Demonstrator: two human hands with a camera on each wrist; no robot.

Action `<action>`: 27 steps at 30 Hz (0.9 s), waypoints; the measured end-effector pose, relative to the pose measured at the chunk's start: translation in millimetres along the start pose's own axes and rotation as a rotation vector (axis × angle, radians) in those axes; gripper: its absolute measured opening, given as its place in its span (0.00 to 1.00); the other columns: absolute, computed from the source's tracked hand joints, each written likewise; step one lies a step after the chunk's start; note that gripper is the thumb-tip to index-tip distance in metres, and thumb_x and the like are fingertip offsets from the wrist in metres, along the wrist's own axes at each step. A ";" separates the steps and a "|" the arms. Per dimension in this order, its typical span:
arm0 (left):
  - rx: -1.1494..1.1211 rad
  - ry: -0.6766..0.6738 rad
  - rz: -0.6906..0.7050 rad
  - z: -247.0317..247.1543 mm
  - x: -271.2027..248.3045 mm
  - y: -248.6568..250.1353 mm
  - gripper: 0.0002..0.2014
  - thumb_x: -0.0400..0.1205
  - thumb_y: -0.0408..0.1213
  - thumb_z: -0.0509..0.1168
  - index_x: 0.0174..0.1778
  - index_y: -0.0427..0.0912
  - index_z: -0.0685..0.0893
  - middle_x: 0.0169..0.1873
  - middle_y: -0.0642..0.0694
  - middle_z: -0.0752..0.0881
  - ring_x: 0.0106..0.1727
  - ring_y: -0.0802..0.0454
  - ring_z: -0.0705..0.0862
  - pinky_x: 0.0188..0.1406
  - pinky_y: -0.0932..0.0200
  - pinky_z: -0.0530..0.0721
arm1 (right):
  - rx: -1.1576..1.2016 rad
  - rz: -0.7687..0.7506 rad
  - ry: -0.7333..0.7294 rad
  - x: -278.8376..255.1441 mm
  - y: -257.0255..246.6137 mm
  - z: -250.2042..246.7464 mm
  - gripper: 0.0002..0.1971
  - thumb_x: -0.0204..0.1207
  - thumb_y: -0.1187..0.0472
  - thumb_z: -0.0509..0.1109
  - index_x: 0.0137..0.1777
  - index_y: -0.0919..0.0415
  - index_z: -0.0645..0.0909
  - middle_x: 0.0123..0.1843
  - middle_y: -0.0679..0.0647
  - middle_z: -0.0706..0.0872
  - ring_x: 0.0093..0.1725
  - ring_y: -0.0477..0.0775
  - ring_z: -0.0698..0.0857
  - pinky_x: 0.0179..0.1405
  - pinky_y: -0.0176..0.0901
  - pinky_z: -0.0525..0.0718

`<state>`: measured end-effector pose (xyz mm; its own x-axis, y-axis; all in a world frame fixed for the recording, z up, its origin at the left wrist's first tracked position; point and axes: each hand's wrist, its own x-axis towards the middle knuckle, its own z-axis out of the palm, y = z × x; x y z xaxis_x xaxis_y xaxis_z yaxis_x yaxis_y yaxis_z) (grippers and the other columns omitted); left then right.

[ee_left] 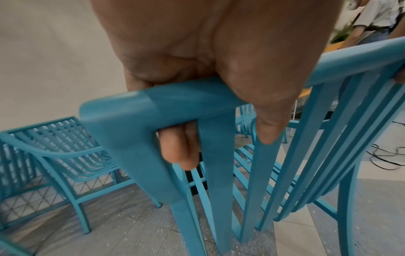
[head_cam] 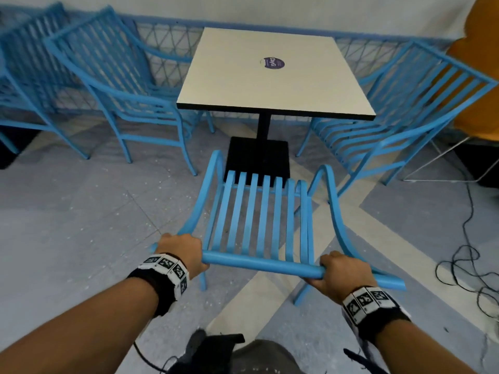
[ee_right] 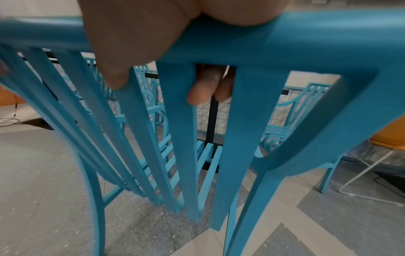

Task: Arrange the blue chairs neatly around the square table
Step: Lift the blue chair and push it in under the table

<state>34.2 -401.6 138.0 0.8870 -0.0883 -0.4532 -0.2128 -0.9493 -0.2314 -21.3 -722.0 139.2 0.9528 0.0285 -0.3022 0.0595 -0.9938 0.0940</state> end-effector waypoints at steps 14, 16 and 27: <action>-0.093 -0.004 -0.048 -34.0 70.4 28.7 0.15 0.80 0.49 0.59 0.57 0.50 0.85 0.50 0.47 0.89 0.52 0.44 0.87 0.53 0.50 0.82 | -0.076 -0.025 -0.060 91.2 52.3 -27.6 0.28 0.67 0.24 0.59 0.47 0.48 0.81 0.41 0.47 0.76 0.43 0.53 0.84 0.40 0.47 0.82; -0.082 0.012 -0.047 -44.0 86.6 29.4 0.14 0.80 0.48 0.59 0.56 0.50 0.85 0.51 0.47 0.88 0.52 0.44 0.87 0.53 0.50 0.82 | -0.073 -0.008 -0.068 108.8 56.2 -33.4 0.27 0.68 0.25 0.60 0.47 0.48 0.81 0.40 0.47 0.75 0.42 0.53 0.83 0.37 0.46 0.80; -0.113 0.034 -0.077 -71.5 156.5 12.9 0.13 0.79 0.46 0.61 0.56 0.53 0.85 0.46 0.50 0.88 0.43 0.46 0.84 0.52 0.50 0.79 | -0.057 -0.023 -0.093 179.8 61.4 -54.2 0.25 0.69 0.27 0.60 0.47 0.47 0.81 0.41 0.47 0.75 0.38 0.52 0.79 0.39 0.47 0.83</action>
<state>199.5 -449.2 125.6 0.9127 -0.0219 -0.4081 -0.0974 -0.9814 -0.1652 169.8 -772.1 142.0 0.9196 0.0382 -0.3910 0.1001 -0.9852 0.1391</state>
